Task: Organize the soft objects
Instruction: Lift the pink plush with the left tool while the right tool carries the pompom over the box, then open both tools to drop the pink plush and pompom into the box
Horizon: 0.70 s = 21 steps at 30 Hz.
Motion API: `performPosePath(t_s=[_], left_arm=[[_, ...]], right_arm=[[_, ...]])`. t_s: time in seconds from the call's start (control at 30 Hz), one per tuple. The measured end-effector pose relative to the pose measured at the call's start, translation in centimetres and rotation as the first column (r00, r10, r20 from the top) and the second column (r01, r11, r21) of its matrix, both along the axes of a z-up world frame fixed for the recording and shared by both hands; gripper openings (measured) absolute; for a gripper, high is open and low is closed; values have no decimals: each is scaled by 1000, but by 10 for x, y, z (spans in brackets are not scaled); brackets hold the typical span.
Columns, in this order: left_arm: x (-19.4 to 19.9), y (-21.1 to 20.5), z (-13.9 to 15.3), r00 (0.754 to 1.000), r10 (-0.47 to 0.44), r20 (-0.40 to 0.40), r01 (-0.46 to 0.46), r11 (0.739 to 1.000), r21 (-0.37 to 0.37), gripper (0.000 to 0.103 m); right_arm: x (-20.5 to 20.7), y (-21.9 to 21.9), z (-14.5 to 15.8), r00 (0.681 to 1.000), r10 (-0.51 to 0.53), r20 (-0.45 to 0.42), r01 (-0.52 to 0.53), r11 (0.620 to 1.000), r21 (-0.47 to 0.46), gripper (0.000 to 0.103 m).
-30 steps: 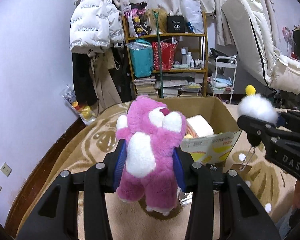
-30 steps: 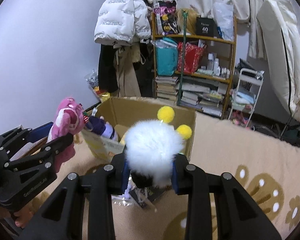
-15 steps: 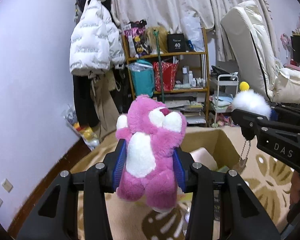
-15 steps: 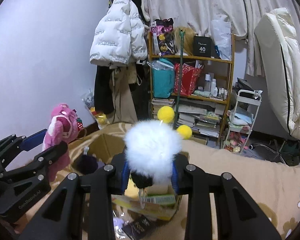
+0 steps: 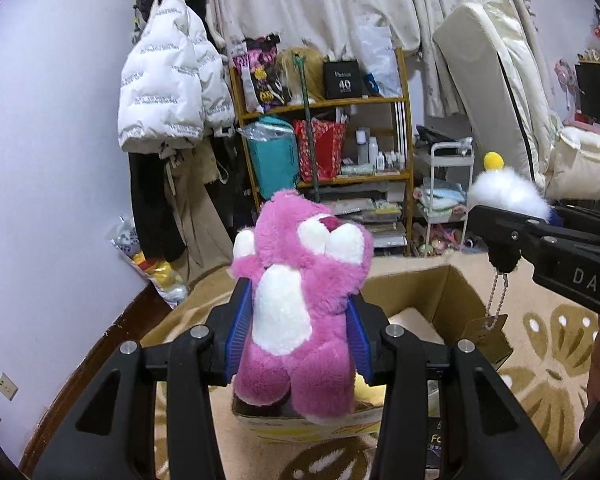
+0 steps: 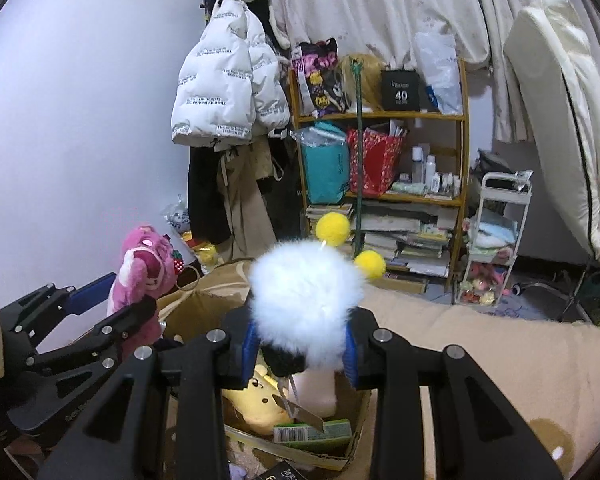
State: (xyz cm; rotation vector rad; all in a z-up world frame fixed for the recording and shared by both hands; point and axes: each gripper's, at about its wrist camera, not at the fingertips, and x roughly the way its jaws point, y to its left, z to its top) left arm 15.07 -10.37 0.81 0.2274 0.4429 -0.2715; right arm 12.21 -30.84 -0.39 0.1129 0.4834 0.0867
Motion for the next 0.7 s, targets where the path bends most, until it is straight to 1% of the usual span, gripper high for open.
performPosePath(t_s=[0.2,0.3,0.4,0.47,0.57,0.63,0.67,0.7], left_arm=[[13,-5,-21,998,-19,-67,19,1000,5,43],[18,-5,-30,995,-28,-99,29,1000,2,43],[24,-1,-38,989,-30,-144,27,999,-23,43],[31,3,-44,981,-27,-191,18,999,-45,44],[36,7,-52,971,-29,-237,14,998,-66,45],[36,8,-54,971,-25,-238,10,998,-63,45],[35,7,-55,972,-22,-235,10,999,-51,47],[34,6,-56,972,-19,-233,10,999,-42,52]], right_arm=[[13,0,-29,997,17,-75,-15,999,28,36],[16,3,-39,994,25,-102,-23,999,26,36],[19,3,-49,991,26,-134,-22,999,36,36],[21,3,-55,988,29,-152,-20,998,60,36],[21,1,-62,984,22,-177,-9,997,77,38],[21,-1,-66,982,25,-190,-8,996,92,38],[20,-2,-66,980,27,-195,-8,995,96,38],[20,-3,-68,979,28,-203,-7,995,102,38]])
